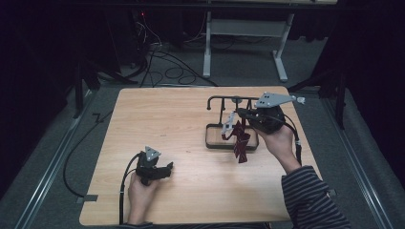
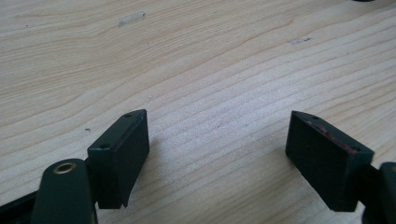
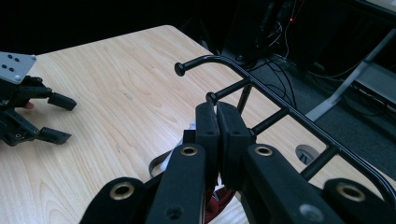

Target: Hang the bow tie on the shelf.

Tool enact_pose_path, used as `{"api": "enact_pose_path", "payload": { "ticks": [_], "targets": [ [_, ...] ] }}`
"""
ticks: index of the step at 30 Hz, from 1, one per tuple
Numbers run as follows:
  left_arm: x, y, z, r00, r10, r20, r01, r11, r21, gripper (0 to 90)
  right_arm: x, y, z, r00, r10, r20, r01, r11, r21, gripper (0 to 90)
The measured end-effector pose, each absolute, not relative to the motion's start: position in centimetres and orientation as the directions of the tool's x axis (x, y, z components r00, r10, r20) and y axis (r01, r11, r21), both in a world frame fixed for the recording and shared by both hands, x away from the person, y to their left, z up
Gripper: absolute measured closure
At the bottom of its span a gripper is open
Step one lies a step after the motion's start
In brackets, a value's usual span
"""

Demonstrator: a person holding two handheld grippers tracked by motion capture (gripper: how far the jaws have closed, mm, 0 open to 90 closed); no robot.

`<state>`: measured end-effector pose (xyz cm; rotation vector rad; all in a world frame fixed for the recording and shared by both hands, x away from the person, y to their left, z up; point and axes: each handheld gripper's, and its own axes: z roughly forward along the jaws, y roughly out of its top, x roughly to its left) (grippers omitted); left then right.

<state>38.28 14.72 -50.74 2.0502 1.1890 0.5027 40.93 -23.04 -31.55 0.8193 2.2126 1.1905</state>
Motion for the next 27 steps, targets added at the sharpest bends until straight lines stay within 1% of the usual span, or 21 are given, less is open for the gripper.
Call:
{"api": "enact_pose_path", "payload": {
  "ticks": [18,27],
  "targets": [
    [38.3,14.7,-50.7,0.503,0.864,-0.016,0.591,-0.331,0.736,21.9,41.8,-21.6,-30.6,-0.71,0.686,-0.158,0.253,0.458,0.852,89.5],
    [38.3,14.7,-50.7,0.503,0.864,-0.015,0.591,-0.331,0.736,21.9,43.1,-21.3,-30.8,-0.698,0.699,-0.155,0.277,0.463,0.842,89.5]
  ]
}}
